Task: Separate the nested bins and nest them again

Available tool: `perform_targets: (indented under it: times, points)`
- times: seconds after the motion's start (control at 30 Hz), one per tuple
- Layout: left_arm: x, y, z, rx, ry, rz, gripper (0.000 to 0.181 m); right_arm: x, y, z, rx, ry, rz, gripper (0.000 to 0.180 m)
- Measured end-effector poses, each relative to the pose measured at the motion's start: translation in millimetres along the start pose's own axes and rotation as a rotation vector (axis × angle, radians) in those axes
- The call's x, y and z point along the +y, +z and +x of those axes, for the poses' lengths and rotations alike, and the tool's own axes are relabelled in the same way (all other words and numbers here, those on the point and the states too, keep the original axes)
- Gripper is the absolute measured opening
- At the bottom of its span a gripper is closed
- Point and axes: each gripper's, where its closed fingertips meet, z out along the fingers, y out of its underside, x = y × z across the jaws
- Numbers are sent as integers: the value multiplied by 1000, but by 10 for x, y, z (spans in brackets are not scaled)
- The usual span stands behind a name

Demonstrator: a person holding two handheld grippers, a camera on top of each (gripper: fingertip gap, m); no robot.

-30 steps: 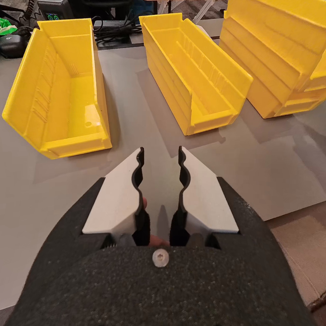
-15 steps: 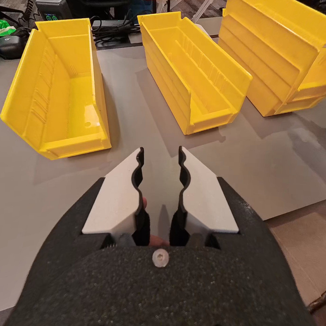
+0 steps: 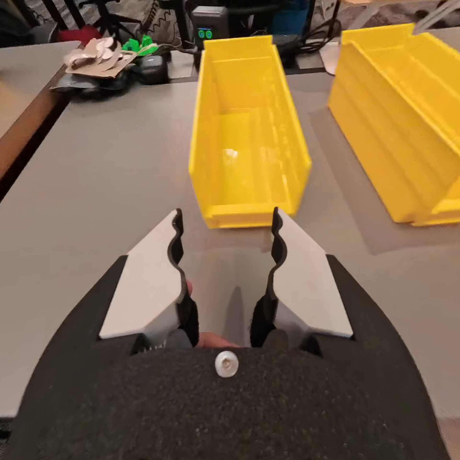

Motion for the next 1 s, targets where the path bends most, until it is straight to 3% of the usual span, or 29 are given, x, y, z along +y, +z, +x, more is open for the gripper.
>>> perform_targets:
  times: [0.13, 0.27, 0.33, 0.43, 0.8, 1.0]
  points:
    - [-2, 349, -176, 49, -48, -37, 61, -154, -74, -26, -49, -24, 62, 44]
    - [24, 726, -355, -24, -75, -74, 43, -129, -91, -32, -82, -10, 61, 44]
    - [-10, 855, -327, -2, -84, -68, 7, -155, -112, -82, -113, 27, 76, 44]
    - [-65, 910, -254, 15, -96, -81, 0, -161, -127, -95, -110, 20, 79, 42]
    - [-950, 38, 246, -64, -328, 203, 0, -148, -150, -17, -116, 68, 69, 40]
    - [-1551, -313, 1507, 64, -290, 353, 0, -160, -128, 26, -98, 60, 67, 40]
